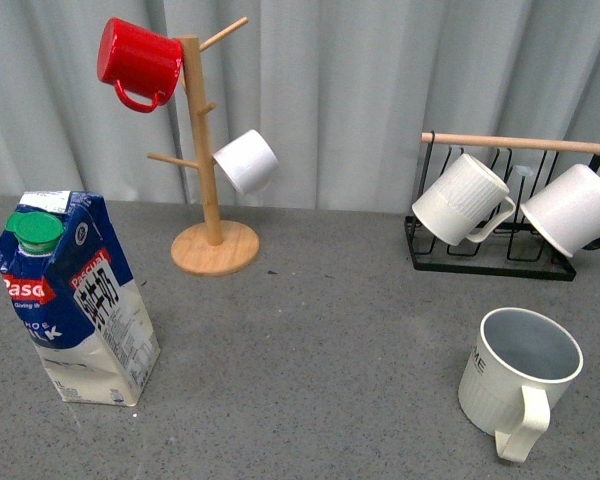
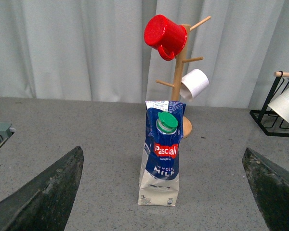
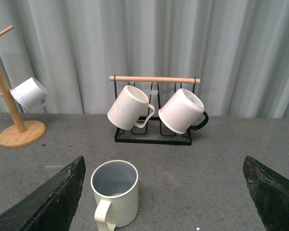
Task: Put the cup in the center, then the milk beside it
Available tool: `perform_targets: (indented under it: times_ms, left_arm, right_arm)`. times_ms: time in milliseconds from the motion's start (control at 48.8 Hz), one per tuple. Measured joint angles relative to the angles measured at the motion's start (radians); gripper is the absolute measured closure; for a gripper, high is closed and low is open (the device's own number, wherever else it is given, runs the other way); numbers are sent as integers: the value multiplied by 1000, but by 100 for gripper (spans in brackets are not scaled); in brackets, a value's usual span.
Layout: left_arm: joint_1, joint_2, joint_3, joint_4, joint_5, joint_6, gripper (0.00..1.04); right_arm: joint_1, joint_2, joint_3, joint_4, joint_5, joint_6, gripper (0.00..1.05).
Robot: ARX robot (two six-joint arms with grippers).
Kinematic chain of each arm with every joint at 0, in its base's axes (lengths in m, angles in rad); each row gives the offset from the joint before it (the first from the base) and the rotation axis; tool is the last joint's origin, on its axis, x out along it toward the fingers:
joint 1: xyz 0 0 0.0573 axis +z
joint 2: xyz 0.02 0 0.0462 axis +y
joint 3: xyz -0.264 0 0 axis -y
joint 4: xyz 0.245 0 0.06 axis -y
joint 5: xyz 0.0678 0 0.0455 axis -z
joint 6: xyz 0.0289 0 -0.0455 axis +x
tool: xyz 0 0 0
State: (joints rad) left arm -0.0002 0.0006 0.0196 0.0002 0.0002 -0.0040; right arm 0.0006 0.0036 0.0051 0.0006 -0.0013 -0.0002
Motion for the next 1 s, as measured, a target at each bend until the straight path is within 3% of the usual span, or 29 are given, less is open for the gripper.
perform_targets:
  times_ms: [737, 860, 1003]
  left_arm:
    - [0, 0, 0, 0, 0, 0, 7]
    - [0, 0, 0, 0, -1, 0, 7]
    - [0, 0, 0, 0, 0, 0, 7]
  right_arm:
    - [0, 0, 0, 0, 0, 0, 9]
    - [47, 79, 3, 6, 193, -85, 9]
    - [3, 377, 56, 114, 103, -92, 9]
